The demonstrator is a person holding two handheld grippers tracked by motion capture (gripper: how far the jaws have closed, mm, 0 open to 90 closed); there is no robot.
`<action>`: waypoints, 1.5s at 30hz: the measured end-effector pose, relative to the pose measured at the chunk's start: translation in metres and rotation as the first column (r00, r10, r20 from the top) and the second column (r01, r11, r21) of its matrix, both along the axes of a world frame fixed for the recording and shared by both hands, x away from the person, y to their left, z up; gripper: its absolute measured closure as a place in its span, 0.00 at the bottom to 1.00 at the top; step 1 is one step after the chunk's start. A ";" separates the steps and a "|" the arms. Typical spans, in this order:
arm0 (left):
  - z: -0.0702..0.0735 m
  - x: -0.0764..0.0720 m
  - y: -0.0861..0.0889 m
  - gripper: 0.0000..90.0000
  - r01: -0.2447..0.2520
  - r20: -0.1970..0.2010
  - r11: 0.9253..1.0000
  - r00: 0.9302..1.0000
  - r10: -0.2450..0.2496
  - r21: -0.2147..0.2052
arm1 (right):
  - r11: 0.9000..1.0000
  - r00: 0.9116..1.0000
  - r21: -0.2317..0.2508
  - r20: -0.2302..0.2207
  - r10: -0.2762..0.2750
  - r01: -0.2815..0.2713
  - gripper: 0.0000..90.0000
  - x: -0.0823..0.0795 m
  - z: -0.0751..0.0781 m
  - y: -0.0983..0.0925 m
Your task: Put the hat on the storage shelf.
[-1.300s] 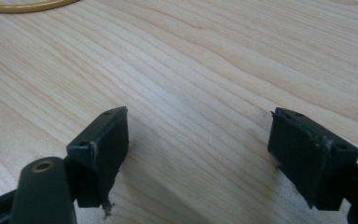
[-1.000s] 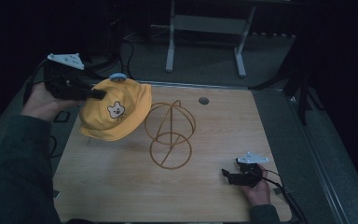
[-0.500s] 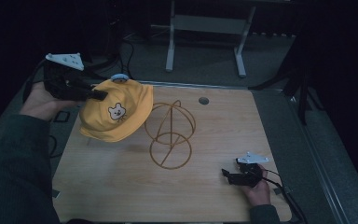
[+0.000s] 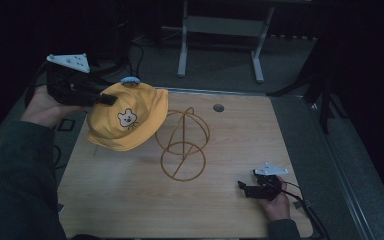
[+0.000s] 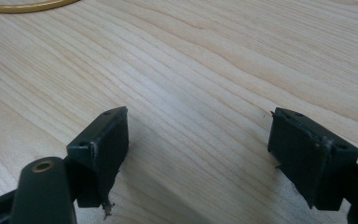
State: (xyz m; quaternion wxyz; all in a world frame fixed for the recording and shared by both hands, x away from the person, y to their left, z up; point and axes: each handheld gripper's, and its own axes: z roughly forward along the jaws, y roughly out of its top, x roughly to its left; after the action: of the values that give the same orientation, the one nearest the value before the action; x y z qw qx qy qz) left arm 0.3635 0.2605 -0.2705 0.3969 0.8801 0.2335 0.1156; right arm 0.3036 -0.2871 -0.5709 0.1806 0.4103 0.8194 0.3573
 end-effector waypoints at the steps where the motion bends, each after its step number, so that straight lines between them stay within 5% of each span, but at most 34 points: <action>1: 0.000 0.000 -0.001 0.90 -0.001 -0.003 1.000 1.000 0.001 0.003 | 1.000 1.000 0.000 0.000 0.000 0.000 0.23 0.000 0.000 0.000; 23: 0.011 -0.006 -0.009 0.90 0.043 0.026 0.999 0.999 -0.042 -0.027 | 1.000 1.000 0.000 0.000 0.000 0.000 0.23 0.000 0.000 0.000; 45: 0.021 -0.004 -0.029 0.90 0.085 0.030 0.996 0.996 -0.085 -0.006 | 1.000 1.000 -0.002 0.000 0.000 0.000 0.23 0.000 0.000 0.000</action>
State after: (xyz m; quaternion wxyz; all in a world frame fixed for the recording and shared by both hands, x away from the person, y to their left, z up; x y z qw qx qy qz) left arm 0.3595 0.2314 -0.2500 0.4080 0.8860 0.1903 0.1110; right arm 0.3035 -0.2872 -0.5709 0.1811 0.4099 0.8198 0.3565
